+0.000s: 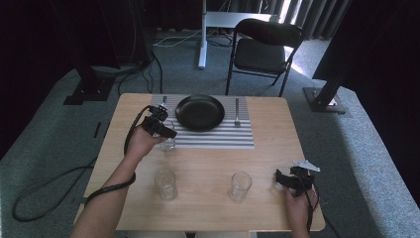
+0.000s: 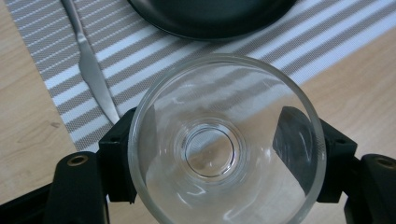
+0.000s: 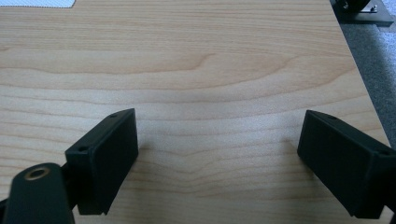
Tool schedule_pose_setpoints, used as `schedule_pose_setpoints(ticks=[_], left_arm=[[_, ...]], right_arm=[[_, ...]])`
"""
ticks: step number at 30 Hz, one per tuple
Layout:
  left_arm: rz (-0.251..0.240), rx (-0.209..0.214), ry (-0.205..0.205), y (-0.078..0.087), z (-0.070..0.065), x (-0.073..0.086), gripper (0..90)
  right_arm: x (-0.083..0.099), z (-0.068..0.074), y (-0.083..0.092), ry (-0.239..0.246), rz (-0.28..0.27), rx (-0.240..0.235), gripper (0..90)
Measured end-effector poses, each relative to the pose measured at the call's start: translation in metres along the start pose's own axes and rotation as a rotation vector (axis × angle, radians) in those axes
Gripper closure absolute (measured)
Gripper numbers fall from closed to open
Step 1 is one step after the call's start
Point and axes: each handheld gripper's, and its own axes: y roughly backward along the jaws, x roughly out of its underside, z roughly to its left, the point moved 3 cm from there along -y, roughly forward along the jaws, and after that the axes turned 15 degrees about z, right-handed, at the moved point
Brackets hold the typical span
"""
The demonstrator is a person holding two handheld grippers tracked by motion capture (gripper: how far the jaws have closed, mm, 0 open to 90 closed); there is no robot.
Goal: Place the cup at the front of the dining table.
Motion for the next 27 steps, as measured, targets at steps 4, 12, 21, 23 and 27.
schedule_pose_setpoints(ticks=[4,12,21,23,27], left_arm=[[-0.011,-0.004,0.023,-0.001,0.005,-0.01,28.9],[-0.019,-0.009,0.056,0.002,0.014,-0.031,28.9],[0.005,-0.01,0.078,-0.01,0.024,-0.048,28.9],[0.015,-0.004,0.072,-0.014,0.026,-0.05,28.9],[0.015,0.004,0.068,-0.02,0.03,-0.054,28.9]], right_arm=[[0.0,0.0,0.0,0.0,0.0,0.0,11.7],[0.0,0.0,0.0,0.0,0.0,0.0,11.8],[0.0,0.0,0.0,0.0,0.0,0.0,11.7],[0.0,0.0,0.0,0.0,0.0,0.0,11.8],[0.0,0.0,0.0,0.0,-0.001,0.0,11.7]])
